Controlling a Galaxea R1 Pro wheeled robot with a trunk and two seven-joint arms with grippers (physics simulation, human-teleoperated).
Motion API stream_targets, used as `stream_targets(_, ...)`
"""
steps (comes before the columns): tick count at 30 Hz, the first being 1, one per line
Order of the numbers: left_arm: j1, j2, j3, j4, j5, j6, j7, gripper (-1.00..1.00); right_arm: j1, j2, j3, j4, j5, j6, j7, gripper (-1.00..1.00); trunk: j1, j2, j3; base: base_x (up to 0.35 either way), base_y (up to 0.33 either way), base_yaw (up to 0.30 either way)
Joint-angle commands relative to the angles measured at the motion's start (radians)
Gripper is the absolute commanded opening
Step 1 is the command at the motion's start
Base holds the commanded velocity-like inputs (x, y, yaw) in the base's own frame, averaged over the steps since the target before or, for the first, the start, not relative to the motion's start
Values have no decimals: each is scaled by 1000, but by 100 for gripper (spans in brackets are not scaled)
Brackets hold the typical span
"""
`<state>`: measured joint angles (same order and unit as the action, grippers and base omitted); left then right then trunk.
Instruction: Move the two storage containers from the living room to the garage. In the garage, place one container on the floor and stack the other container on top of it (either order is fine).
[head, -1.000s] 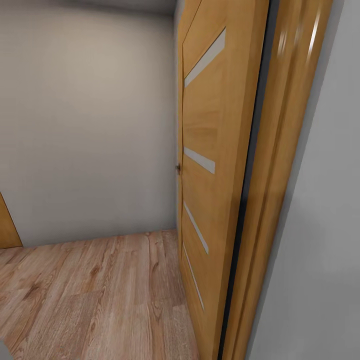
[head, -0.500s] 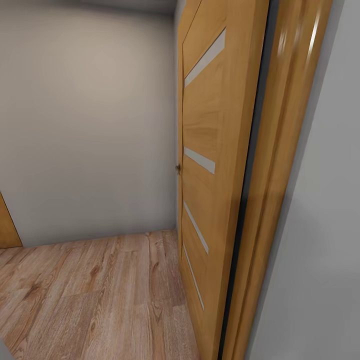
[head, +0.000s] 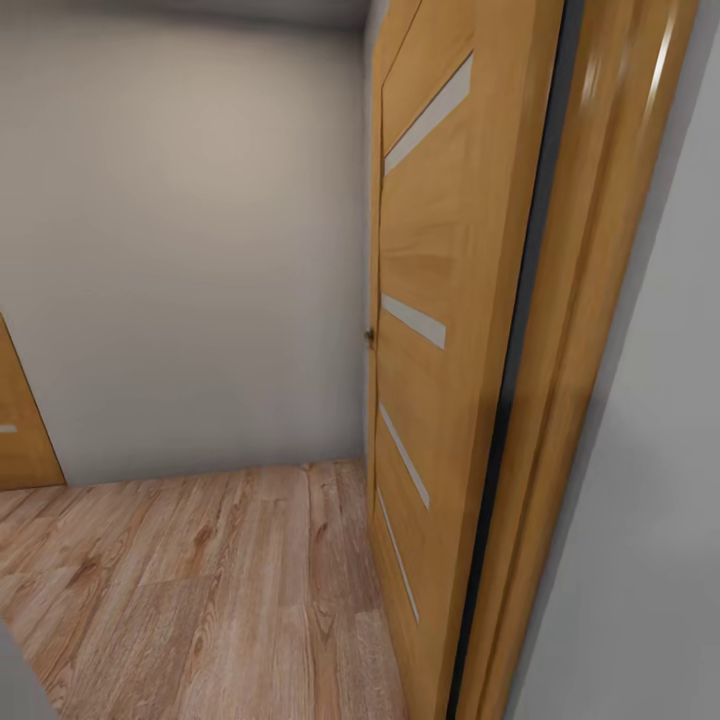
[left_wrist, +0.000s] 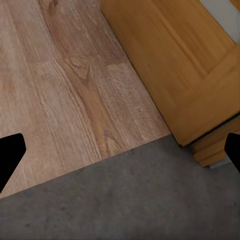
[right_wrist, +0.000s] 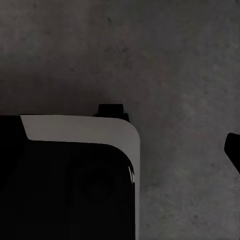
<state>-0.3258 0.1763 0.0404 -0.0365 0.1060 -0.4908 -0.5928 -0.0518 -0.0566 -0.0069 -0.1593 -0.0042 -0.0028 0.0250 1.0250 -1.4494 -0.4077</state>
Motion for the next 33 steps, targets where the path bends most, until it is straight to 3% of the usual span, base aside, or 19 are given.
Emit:
stream_targets(1,-1,0,3,1,9,3,-10,100,0,0,-1,0,0,0,3,100,0,-1,-1,0,0,40)
stream_targets(9,-1,0,3,1,9,3,-10,100,0,0,-1,0,0,0,3,100,0,-1,-1,0,0,31)
stream_targets(21,-1,0,3,1,9,3,-10,100,0,0,-1,0,0,0,3,100,0,-1,-1,0,0,169)
stream_targets(33,-1,0,3,1,9,2,-10,100,0,0,-1,0,0,0,3,100,0,-1,-1,0,0,22)
